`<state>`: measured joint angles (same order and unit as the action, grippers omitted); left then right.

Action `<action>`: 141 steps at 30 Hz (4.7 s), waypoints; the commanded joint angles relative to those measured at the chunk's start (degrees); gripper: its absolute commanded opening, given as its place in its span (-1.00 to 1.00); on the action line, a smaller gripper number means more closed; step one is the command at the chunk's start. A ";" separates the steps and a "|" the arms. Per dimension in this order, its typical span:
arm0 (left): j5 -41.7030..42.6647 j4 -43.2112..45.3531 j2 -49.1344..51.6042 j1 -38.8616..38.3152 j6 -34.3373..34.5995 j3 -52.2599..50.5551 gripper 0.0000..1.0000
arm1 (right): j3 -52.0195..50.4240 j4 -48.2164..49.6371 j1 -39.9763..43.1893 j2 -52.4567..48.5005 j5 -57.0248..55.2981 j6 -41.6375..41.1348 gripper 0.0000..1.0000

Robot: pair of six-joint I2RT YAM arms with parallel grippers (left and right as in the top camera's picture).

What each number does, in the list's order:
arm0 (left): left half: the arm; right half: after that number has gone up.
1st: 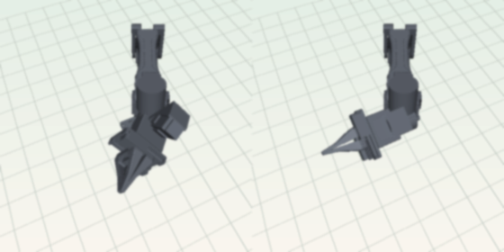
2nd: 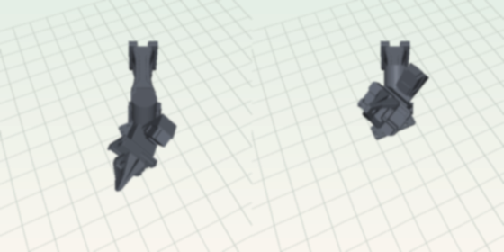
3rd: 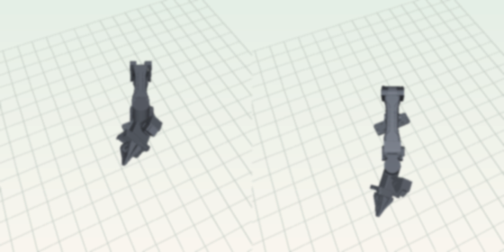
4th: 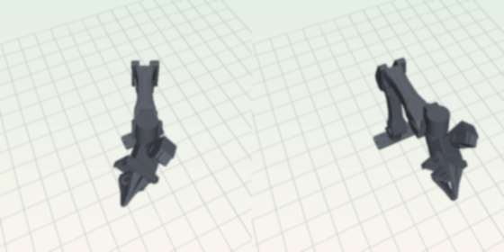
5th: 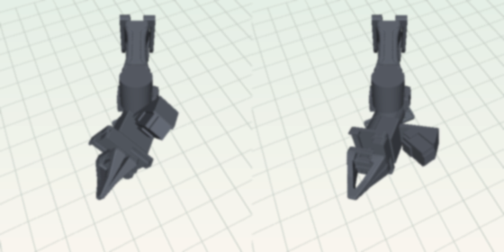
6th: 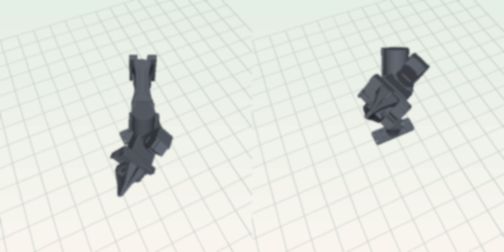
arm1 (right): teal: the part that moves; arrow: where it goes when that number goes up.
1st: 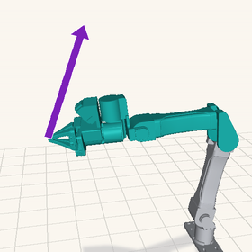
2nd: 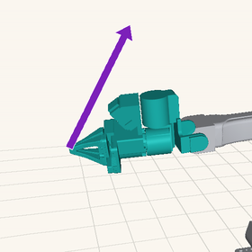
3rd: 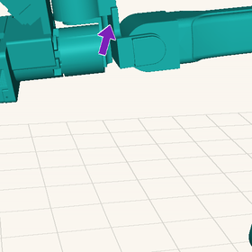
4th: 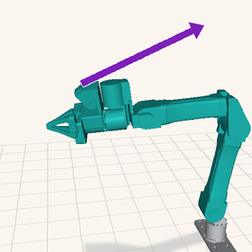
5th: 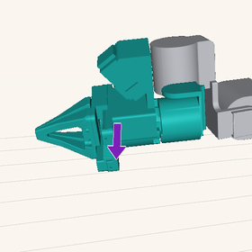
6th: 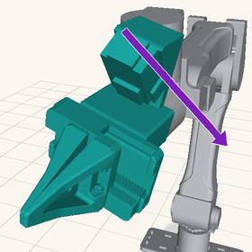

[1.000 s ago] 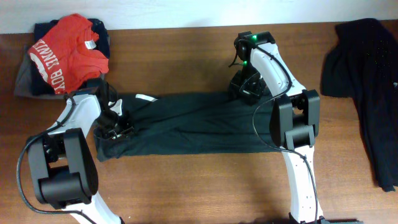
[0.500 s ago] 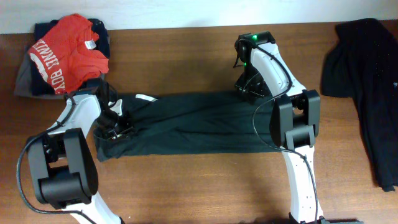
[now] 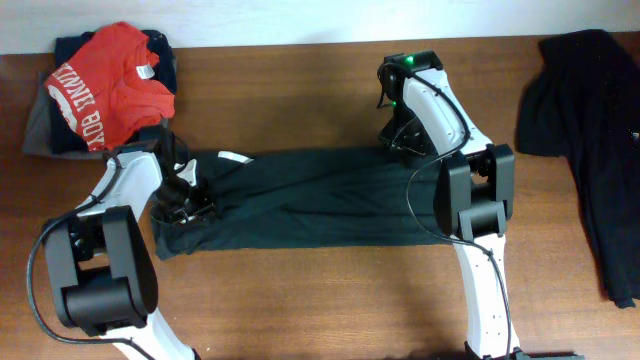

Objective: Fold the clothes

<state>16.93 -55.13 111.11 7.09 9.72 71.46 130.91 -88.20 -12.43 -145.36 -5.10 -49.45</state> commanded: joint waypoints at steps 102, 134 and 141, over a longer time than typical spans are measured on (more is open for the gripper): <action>-1.95 -0.17 -0.44 0.33 -0.13 -0.35 -0.43 | -11.04 6.86 5.33 8.74 -8.87 -0.79 -0.81; -1.95 -0.13 -0.44 1.73 -0.15 -0.35 -0.44 | -7.85 -9.16 5.38 12.81 -12.79 -0.28 -0.89; -1.99 0.07 -0.44 2.47 -0.13 -0.35 -0.43 | -7.85 -9.18 5.42 12.81 -14.21 3.28 -0.81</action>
<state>15.57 -55.20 111.11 8.47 9.72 71.46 122.04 -97.08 -7.29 -134.52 -16.62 -48.51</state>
